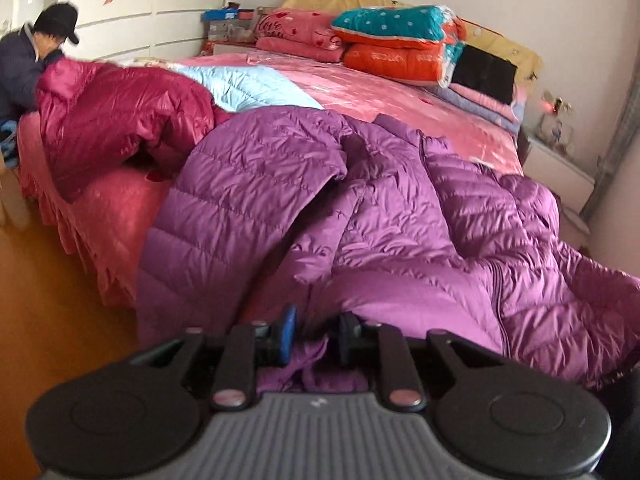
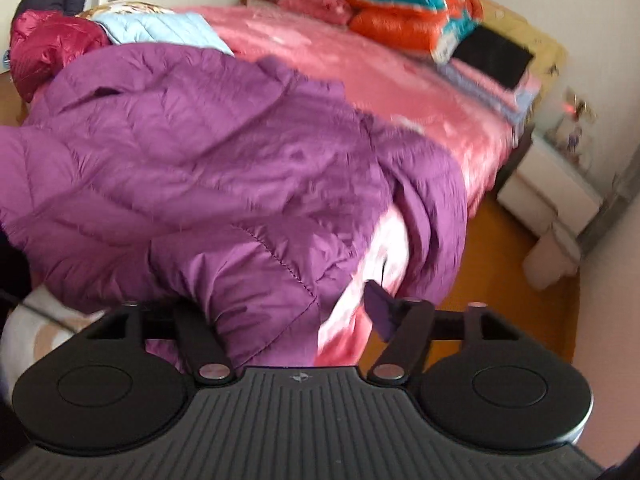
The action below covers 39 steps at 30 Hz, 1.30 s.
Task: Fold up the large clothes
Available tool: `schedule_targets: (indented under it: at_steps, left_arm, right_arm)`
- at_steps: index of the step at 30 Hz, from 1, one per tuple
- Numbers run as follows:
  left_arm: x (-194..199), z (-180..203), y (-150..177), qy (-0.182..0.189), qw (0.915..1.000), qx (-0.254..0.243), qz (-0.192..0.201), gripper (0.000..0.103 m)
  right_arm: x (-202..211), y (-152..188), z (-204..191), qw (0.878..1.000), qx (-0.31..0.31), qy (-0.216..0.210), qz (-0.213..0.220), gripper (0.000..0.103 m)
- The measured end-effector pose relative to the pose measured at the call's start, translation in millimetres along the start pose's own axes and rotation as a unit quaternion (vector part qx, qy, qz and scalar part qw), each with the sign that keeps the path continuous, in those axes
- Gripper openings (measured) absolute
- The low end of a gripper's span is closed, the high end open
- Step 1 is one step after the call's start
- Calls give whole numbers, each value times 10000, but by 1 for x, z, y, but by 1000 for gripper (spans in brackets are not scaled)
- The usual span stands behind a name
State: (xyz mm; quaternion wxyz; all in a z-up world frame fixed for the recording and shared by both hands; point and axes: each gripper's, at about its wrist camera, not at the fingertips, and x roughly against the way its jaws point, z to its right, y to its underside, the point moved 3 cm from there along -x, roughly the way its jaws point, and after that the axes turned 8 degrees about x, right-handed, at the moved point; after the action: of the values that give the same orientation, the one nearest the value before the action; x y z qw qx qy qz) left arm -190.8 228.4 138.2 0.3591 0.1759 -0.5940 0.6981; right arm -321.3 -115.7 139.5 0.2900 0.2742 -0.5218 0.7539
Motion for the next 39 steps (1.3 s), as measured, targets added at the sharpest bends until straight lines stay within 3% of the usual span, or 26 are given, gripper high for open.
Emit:
schedule_targets:
  at_steps: [1, 6, 10, 14, 17, 20, 24, 26, 30, 35, 39]
  left_arm:
    - [8, -1, 2, -37, 10000, -52, 24, 28]
    - [45, 4, -6, -78, 9992, -258, 286, 30]
    - [62, 20, -30, 159, 9966, -469, 657, 38]
    - [47, 47, -46, 589, 9921, -762, 805, 42]
    - [14, 69, -46, 960, 9895, -903, 600, 43]
    - [-33, 84, -34, 1052, 9891, -1024, 70, 43]
    - [-87, 85, -7, 552, 9870, -1398, -563, 43]
    - [-109, 74, 5, 249, 9868, -1350, -861, 43]
    - [-131, 55, 15, 187, 9883, -1080, -1063, 42]
    - [-131, 62, 11, 100, 9878, -1147, -1050, 40]
    - [-106, 79, -13, 299, 9913, -1060, -719, 40]
  right_arm:
    - [4, 4, -1, 10000, -64, -24, -19, 98]
    - [39, 12, 10, 9980, -564, -261, 76, 101]
    - [85, 8, 22, 9918, -989, -436, 682, 103]
    - [110, -8, 37, 9717, -1627, -777, 1526, 103]
    - [91, -22, 37, 9595, -1891, -1025, 1820, 103]
    - [43, -32, 24, 9648, -1890, -1121, 1443, 102]
    - [-30, -16, 2, 9664, -2208, -1262, 363, 100]
    - [-56, 4, -6, 9642, -2348, -1212, -239, 100]
    - [-96, 30, -20, 9603, -2307, -1042, -1173, 101]
    - [-111, 24, -21, 9628, -2184, -942, -1280, 103]
    - [-112, 18, 4, 9558, -2554, -1018, -1038, 103]
